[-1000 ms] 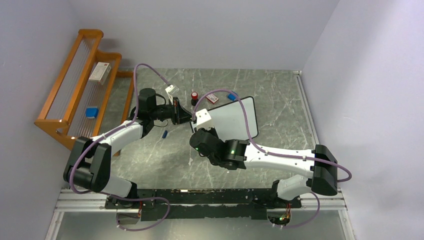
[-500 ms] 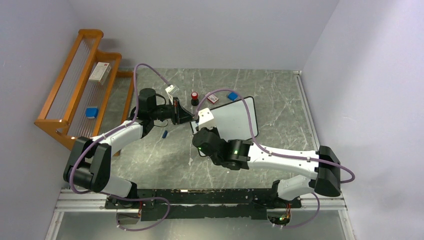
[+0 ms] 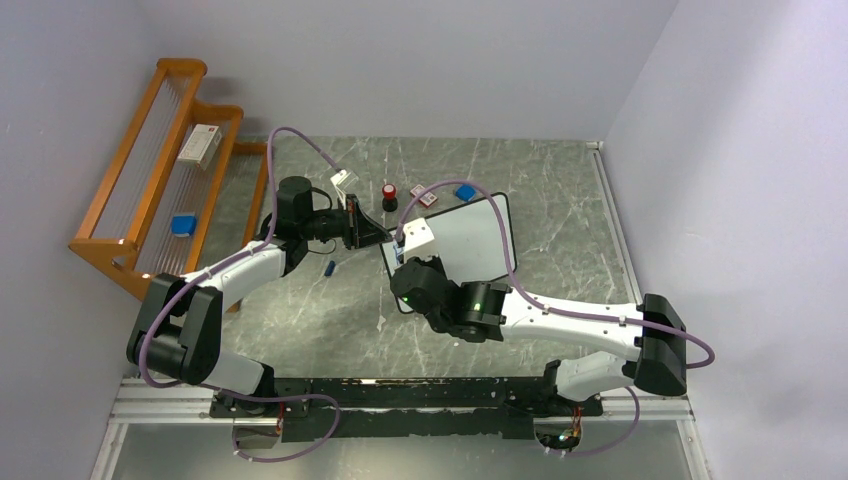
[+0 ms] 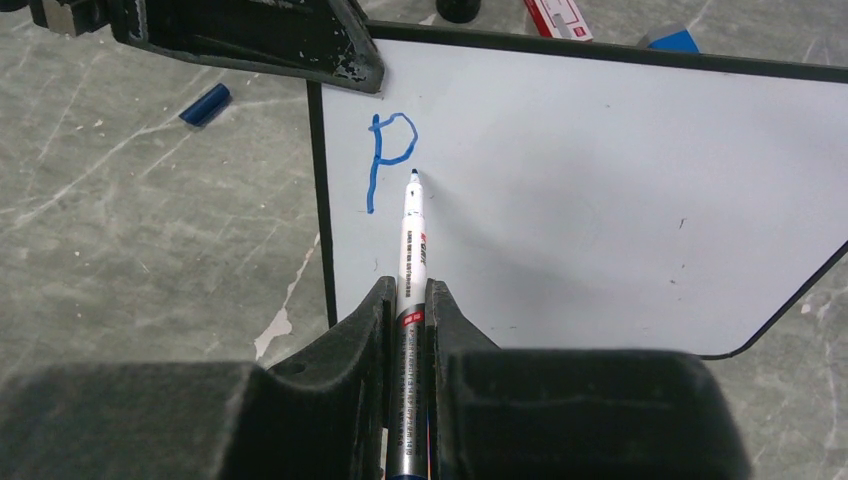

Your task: Write a sentence on the whiteboard

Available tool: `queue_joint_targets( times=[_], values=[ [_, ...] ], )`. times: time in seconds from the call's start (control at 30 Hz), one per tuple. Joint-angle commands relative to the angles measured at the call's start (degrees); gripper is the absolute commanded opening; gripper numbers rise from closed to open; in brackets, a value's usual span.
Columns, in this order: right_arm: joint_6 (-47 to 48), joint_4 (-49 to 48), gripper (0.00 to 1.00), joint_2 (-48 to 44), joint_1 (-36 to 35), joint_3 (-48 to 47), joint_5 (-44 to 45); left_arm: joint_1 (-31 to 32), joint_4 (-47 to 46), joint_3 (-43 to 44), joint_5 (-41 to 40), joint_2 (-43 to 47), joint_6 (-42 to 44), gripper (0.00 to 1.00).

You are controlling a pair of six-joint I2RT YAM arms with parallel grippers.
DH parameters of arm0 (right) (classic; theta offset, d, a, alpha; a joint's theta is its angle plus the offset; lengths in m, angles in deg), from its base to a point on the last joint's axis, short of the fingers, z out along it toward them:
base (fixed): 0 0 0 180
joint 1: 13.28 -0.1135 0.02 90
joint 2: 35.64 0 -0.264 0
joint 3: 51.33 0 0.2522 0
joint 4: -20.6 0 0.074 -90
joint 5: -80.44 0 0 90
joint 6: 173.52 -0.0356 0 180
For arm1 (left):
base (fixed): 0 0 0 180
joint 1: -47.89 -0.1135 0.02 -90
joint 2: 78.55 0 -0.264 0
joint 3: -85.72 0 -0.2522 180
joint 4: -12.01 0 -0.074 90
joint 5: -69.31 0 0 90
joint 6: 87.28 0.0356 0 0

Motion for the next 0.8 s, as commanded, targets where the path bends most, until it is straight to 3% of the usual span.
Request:
queue_joint_targets(
  times=[0.0,0.77],
  values=[
    [-1.7,-0.9,0.0,-1.0,0.3,0.9,1.6,0.1,1.1,0.4,0.7,-0.6,0.7,0.05],
    [-2.5,0.3,0.0,1.1,0.3,0.2,1.0,0.1,0.5,0.3,0.8,-1.0,0.3,0.05]
  ],
)
